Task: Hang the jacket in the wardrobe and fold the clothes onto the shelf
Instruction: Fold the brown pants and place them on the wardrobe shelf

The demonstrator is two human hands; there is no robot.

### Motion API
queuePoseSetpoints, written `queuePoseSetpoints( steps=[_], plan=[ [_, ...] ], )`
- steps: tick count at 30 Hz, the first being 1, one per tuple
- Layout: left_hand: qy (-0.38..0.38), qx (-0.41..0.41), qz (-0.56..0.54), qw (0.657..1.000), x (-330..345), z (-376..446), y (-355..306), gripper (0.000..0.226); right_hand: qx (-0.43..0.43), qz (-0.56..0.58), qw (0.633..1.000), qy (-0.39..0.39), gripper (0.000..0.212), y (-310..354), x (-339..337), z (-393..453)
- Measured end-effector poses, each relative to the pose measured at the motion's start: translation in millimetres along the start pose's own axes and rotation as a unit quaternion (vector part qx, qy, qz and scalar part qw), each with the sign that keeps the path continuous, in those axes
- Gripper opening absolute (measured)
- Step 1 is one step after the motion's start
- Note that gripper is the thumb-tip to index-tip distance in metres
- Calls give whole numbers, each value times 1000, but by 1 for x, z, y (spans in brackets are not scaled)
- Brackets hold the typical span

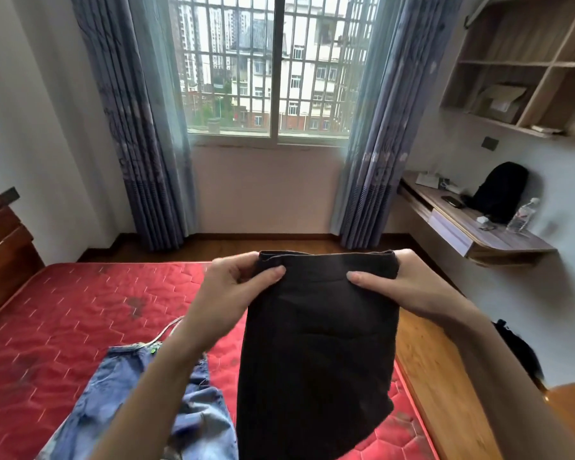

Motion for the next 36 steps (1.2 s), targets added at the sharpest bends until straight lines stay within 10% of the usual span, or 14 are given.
queuePoseSetpoints(
  steps=[6, 11, 24, 36],
  plan=[
    [85, -57, 198, 975, -67, 140, 13, 21, 19, -209, 977, 19, 9, -11, -53, 136],
    [107, -43, 475, 873, -118, 250, -12, 24, 89, -222, 967, 88, 32, 28, -107, 222],
    [-78, 145, 619, 768, -116, 322, -83, 34, -142, -470, 825, -279, 24, 55, -171, 265],
    [32, 131, 564, 814, -50, 173, 161, 37, -221, -465, 848, -122, 26, -165, -46, 146]
  ],
)
Point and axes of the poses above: each hand's wrist, its own z-axis towards the middle knuckle, its own x-axis out of the palm, y = z × x, the point moved 3 cm from there along z, towards the middle knuckle, and after that the axes turned 9 degrees about y, right-handed, at the moved point
